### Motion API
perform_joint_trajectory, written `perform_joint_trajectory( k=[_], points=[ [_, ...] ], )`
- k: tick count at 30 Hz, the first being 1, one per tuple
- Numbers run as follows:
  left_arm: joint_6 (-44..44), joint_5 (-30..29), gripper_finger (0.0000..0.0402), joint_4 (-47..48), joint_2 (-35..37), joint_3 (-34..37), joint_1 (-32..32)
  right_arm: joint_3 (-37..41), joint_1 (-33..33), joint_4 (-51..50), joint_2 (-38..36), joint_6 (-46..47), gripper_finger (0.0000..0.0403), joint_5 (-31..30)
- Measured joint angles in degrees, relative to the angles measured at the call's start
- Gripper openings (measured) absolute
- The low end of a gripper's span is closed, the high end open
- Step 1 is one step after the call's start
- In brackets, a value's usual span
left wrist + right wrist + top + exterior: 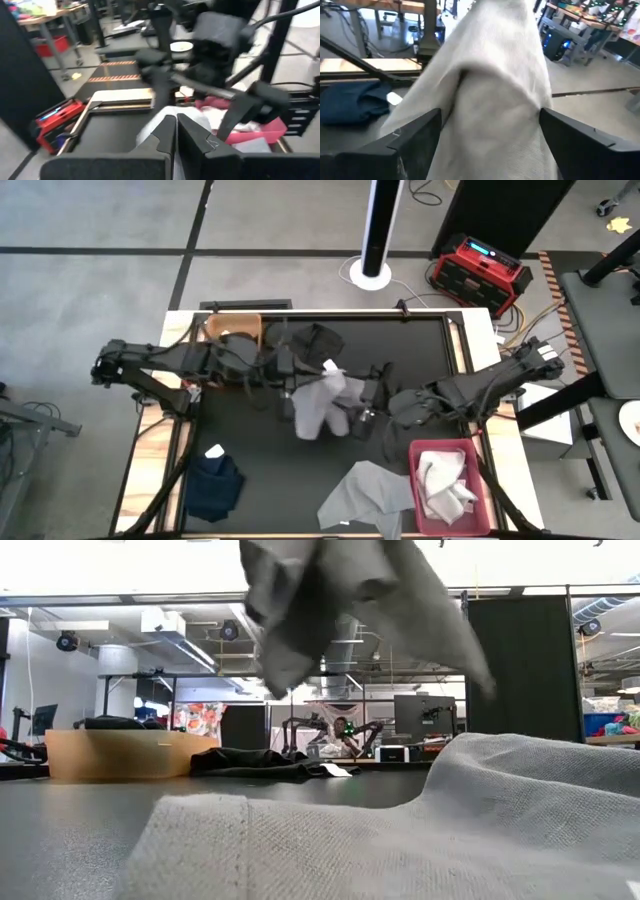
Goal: Sort towels by color in basket
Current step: Put the top gray towel into the pink bin
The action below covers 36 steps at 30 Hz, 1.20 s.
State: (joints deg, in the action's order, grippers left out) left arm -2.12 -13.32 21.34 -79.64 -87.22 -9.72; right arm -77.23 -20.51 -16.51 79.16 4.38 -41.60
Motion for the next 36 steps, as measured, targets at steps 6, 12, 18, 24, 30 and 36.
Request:
perform_joint_trajectory(
  k=[6, 12, 18, 24, 30, 36],
  points=[
    [-1.2, 3.8, 0.0, -4.3, -2.8, 0.0, 0.0, 0.0, 1.1, 1.6, 1.9, -0.1, 0.0277, 0.0],
    [-1.6, 3.8, 0.0004, -5.7, -3.6, 0.0, 0.0, 0.0, 1.0, 2.3, 1.5, -0.9, 0.0065, 1.4],
    [-2.5, 3.8, 0.0067, -4.7, -2.6, 0.0, 0.0, 0.0, 0.6, 1.2, -0.1, -1.0, 0.0011, 3.1],
    [-5.3, -0.3, 0.0161, 0.9, -0.2, 0.0, 0.0, -1.9, -1.9, -7.0, -4.2, 1.6, 0.0009, 4.0],
    [-5.5, -1.3, 0.0217, 4.7, 1.7, 0.0, 0.0, -8.7, -5.8, -23.5, -7.9, 12.6, 0.0009, 13.4],
    [-4.7, -1.5, 0.0225, 5.9, 2.3, 0.0, 0.0, -12.5, -11.3, -31.0, -9.9, 24.1, 0.0009, 27.4]
  ],
)
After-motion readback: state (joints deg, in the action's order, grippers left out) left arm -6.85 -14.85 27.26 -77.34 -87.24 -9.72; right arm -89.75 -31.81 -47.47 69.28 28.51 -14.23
